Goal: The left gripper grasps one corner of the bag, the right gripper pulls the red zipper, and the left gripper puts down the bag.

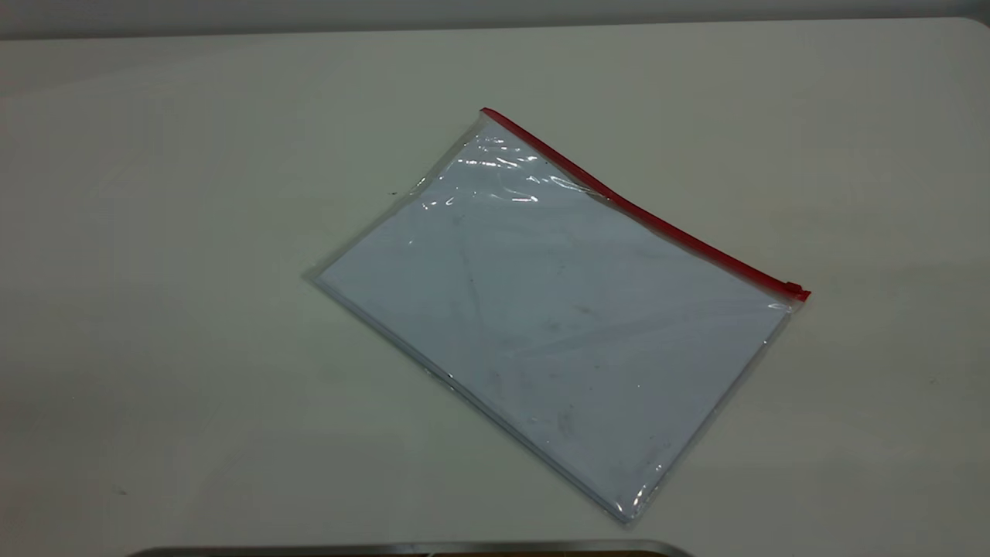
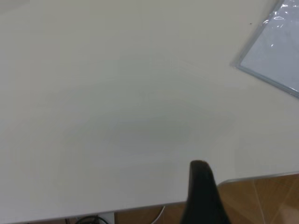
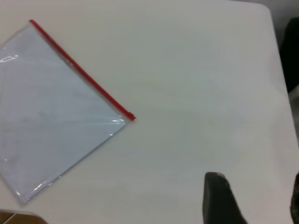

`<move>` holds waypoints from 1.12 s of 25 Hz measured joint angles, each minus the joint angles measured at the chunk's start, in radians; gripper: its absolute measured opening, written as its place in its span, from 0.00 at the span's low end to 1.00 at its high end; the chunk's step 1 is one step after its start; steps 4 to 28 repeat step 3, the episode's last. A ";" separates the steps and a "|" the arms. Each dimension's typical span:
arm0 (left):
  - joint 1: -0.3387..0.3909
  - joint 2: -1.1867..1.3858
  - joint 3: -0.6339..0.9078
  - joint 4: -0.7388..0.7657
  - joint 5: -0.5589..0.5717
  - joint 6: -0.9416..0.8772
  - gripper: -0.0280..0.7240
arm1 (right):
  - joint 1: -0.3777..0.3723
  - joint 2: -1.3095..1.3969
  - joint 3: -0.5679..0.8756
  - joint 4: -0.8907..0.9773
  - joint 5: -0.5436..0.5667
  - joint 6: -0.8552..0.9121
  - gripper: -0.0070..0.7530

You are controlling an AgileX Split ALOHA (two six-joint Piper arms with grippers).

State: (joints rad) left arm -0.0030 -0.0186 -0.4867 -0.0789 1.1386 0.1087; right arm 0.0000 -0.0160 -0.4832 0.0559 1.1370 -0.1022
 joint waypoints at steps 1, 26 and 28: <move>0.000 0.000 0.000 0.000 0.000 0.000 0.80 | 0.000 0.000 0.000 0.000 -0.001 0.001 0.54; 0.000 0.000 0.000 0.000 0.000 0.000 0.80 | 0.000 0.000 0.000 0.000 -0.001 0.002 0.54; 0.000 0.000 0.000 0.000 0.000 0.000 0.80 | 0.000 0.000 0.000 0.000 -0.001 0.002 0.54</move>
